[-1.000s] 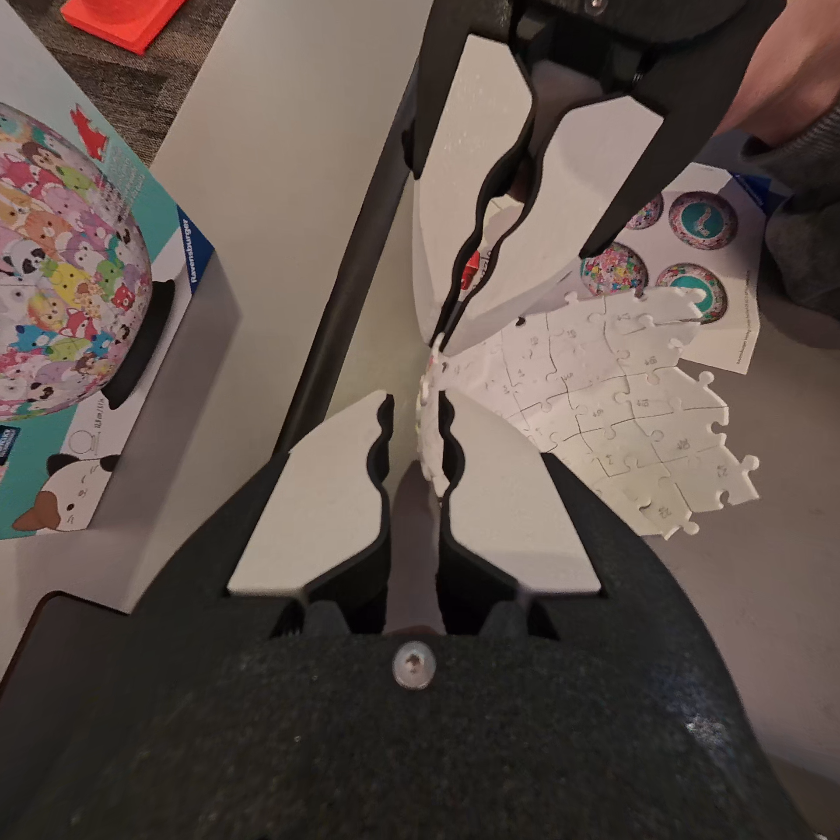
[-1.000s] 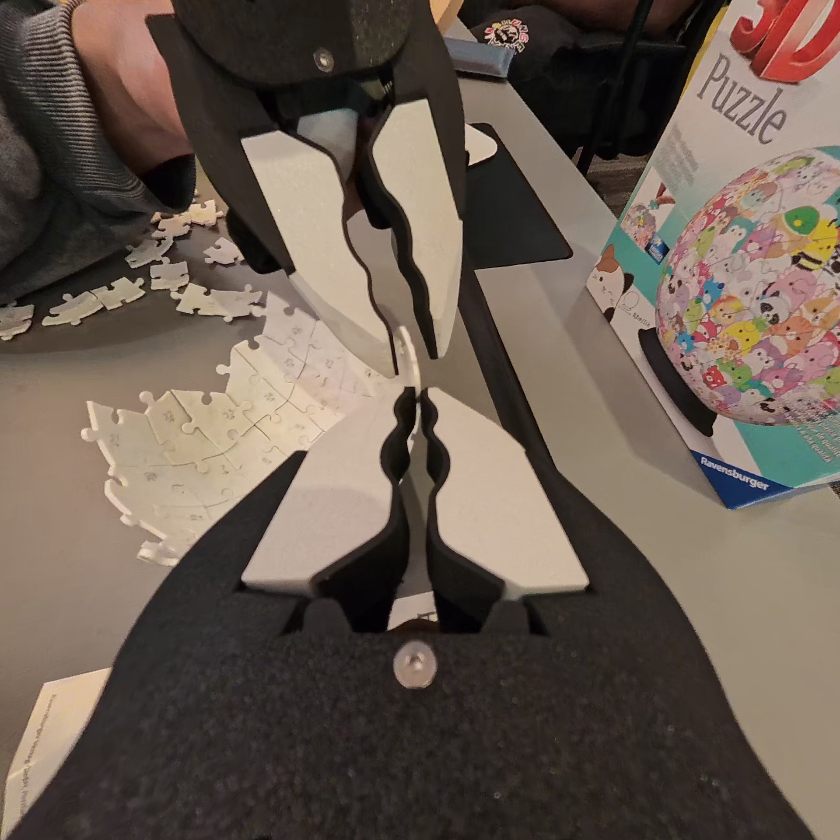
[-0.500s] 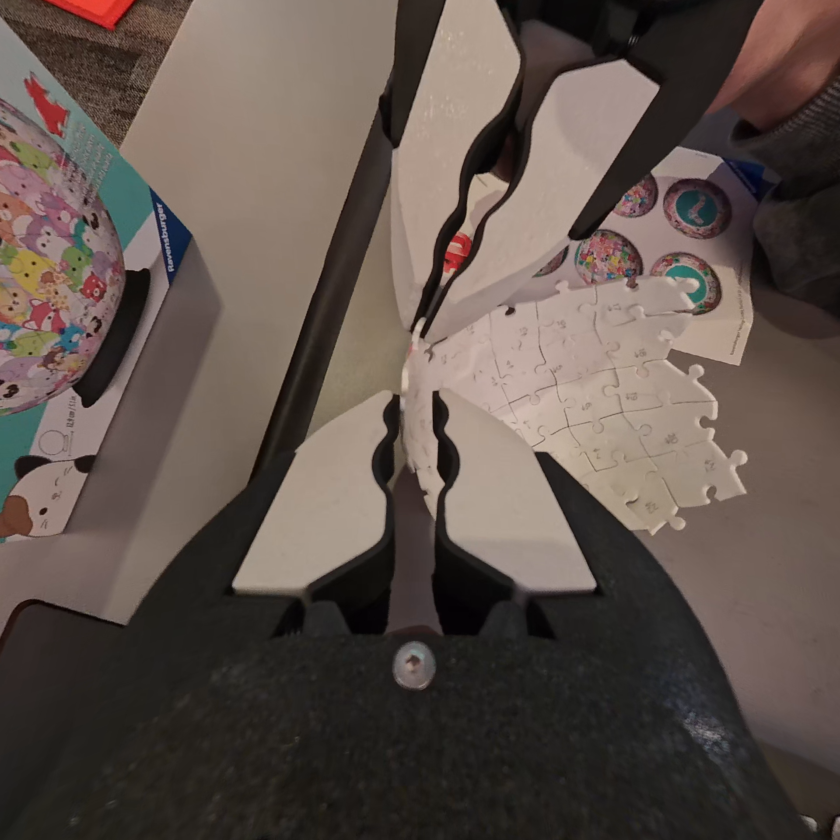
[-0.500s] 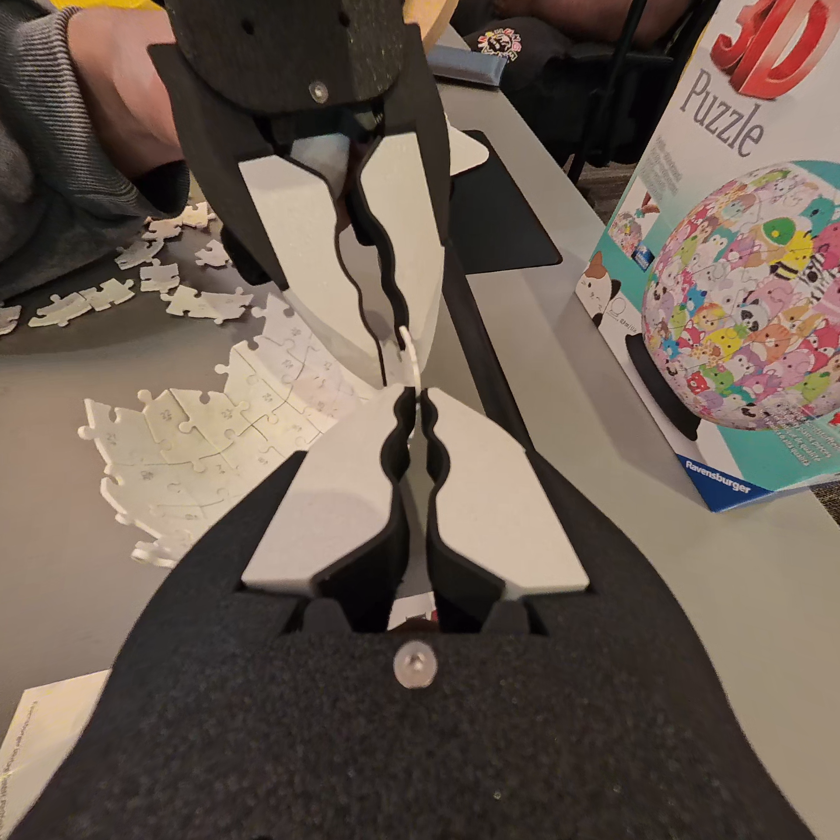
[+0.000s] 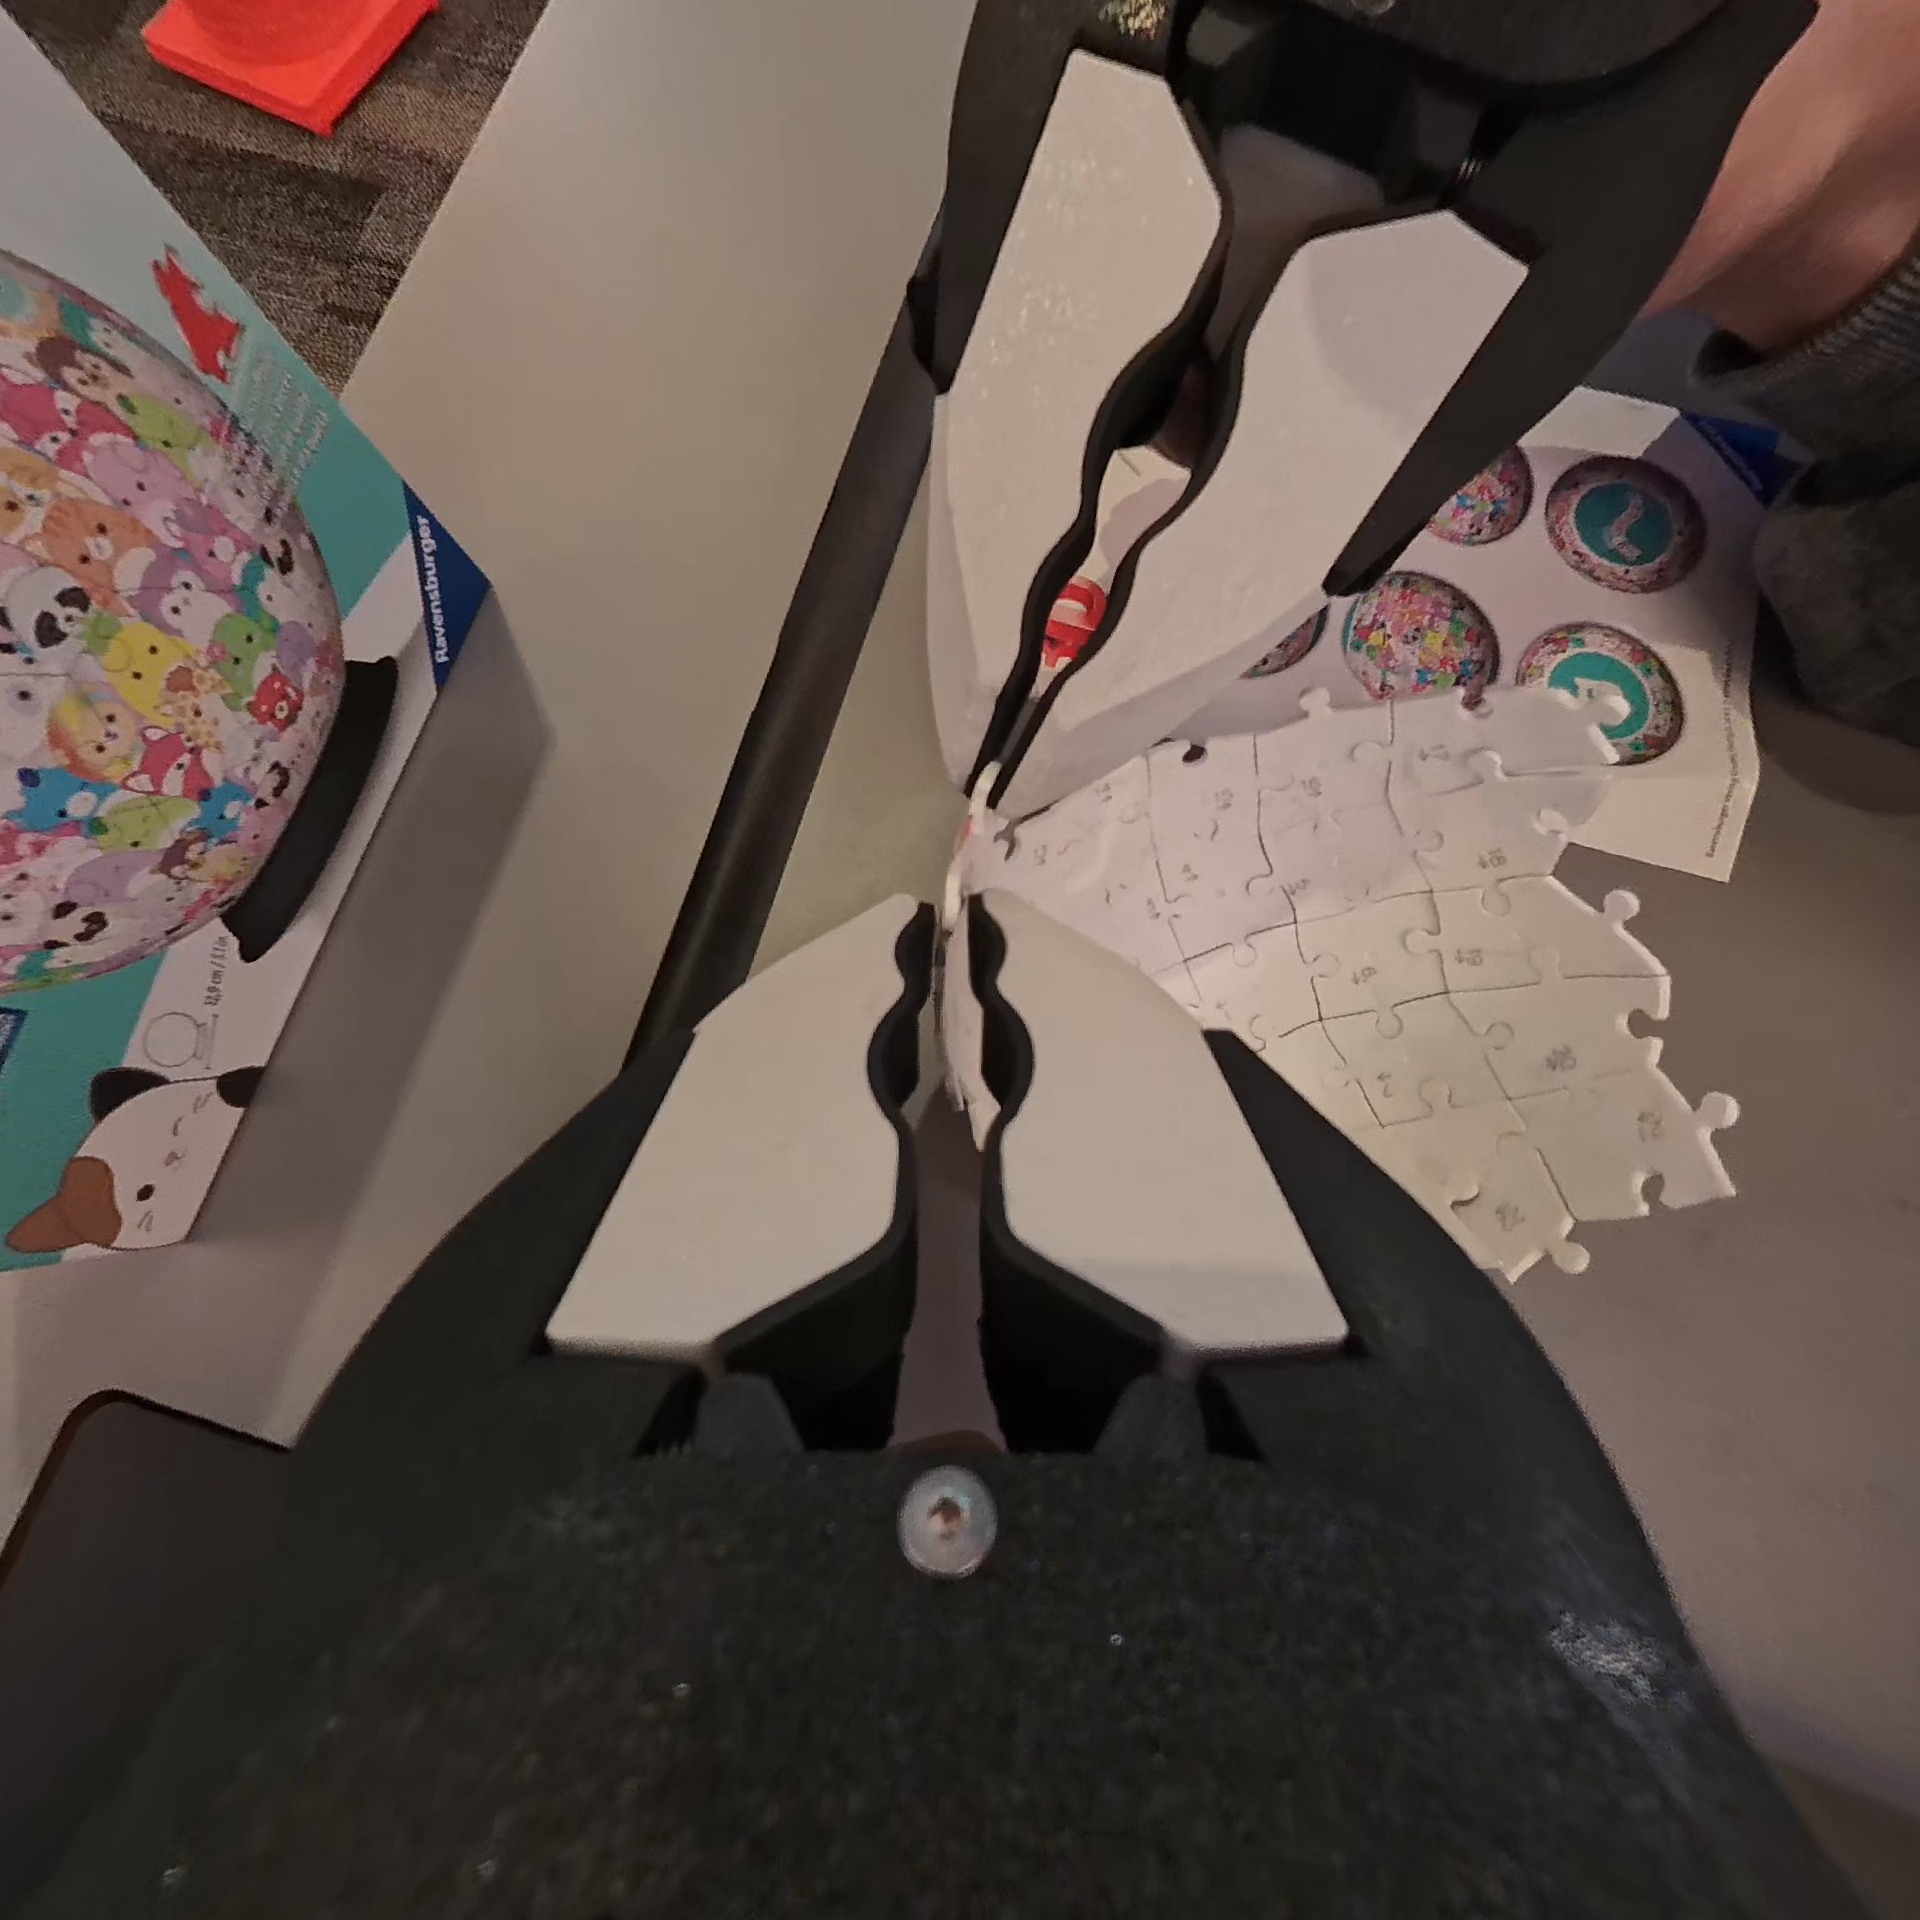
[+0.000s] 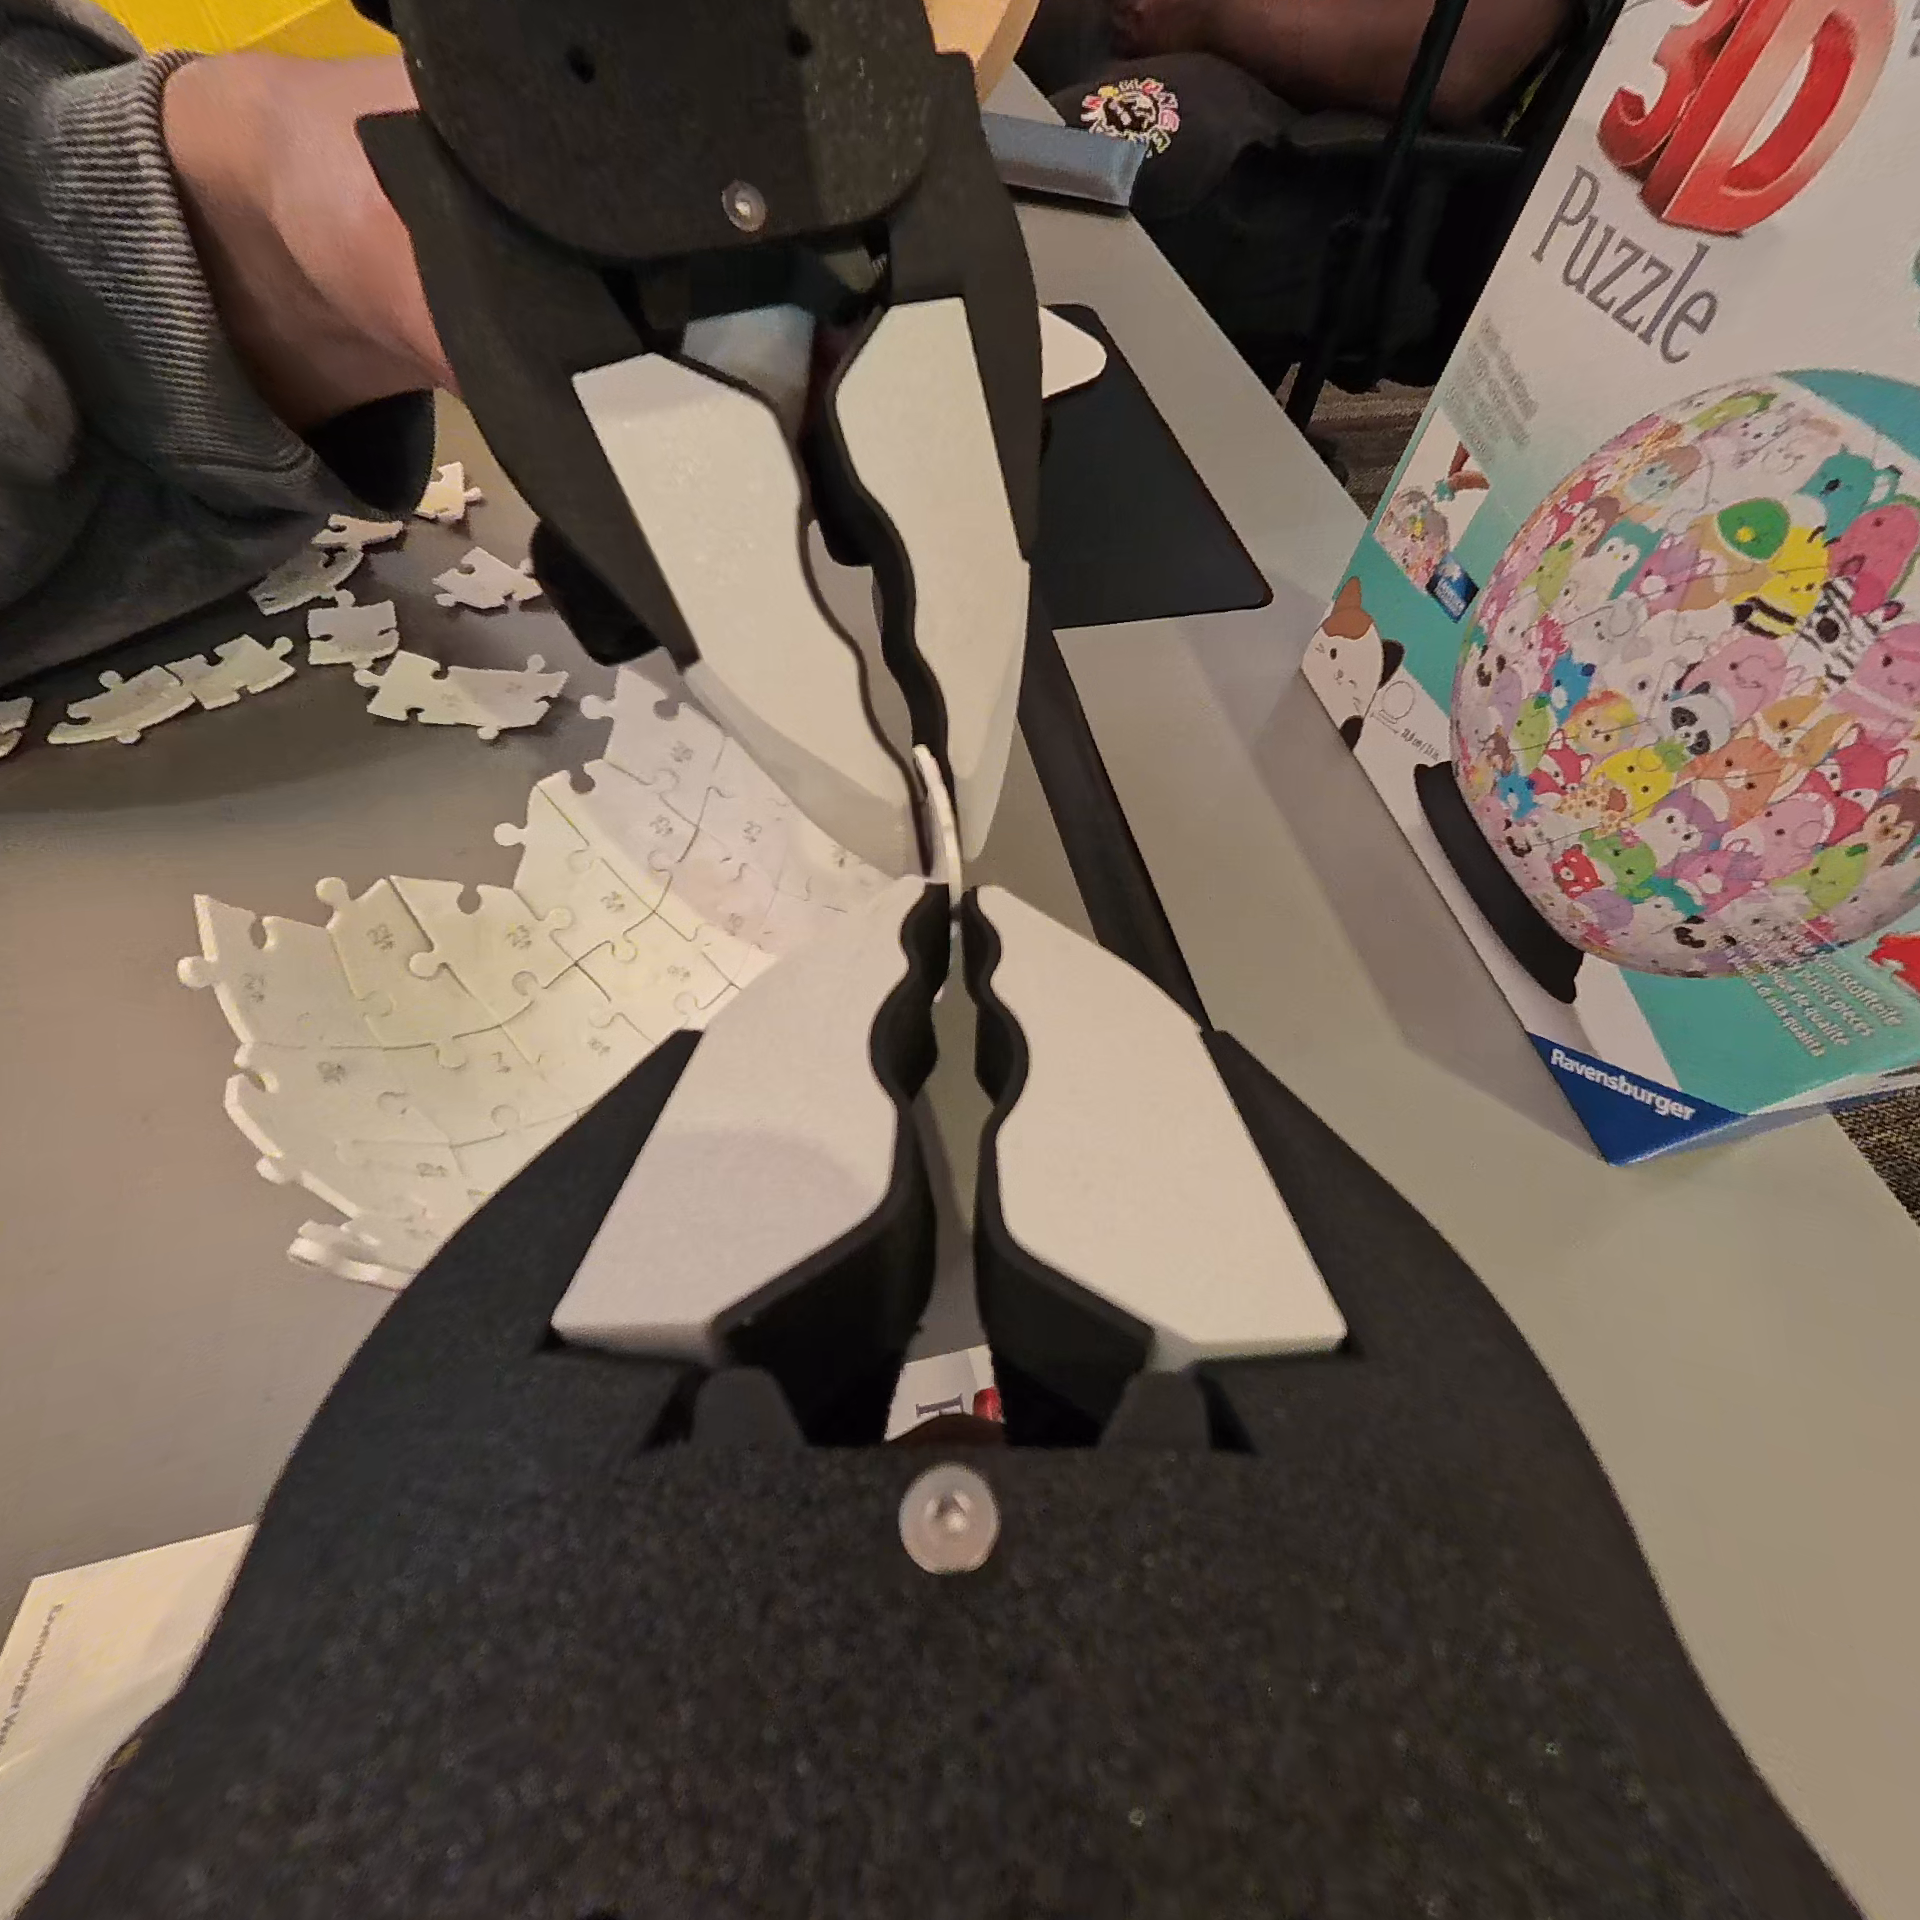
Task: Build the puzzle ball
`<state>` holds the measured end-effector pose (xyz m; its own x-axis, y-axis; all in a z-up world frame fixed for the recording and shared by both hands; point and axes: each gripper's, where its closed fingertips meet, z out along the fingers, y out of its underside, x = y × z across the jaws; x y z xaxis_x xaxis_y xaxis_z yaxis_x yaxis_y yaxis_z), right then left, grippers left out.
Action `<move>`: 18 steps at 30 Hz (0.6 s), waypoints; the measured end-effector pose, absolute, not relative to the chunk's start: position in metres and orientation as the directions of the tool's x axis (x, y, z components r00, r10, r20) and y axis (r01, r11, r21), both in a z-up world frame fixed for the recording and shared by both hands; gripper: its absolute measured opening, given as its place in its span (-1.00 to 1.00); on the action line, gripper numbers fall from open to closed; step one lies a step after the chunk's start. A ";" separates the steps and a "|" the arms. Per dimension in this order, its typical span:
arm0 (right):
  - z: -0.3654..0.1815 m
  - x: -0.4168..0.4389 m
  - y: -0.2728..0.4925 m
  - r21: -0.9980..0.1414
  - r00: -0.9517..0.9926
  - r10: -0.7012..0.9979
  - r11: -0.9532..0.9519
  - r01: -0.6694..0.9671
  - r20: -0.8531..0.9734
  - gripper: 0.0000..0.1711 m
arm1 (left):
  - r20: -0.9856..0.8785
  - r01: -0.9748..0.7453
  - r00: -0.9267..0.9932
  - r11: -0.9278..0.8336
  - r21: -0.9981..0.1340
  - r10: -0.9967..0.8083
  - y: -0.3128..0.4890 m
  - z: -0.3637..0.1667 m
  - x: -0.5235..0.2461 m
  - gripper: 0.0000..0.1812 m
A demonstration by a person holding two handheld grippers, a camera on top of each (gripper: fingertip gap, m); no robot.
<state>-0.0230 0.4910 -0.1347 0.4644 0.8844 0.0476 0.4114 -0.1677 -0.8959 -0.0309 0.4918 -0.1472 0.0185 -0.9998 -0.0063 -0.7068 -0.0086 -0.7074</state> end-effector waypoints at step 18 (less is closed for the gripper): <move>-0.135 -0.023 0.496 -0.891 0.461 0.871 -0.065 0.450 0.169 -0.97 | -0.055 -0.730 0.034 0.013 -0.684 -0.998 0.494 -0.148 -0.031 -0.98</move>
<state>-0.0225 0.4956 -0.1345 0.4612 0.8710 0.1693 0.4497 -0.0650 -0.8908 -0.0311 0.4945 -0.1483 0.0338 -0.9979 -0.0552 -0.7297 0.0131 -0.6837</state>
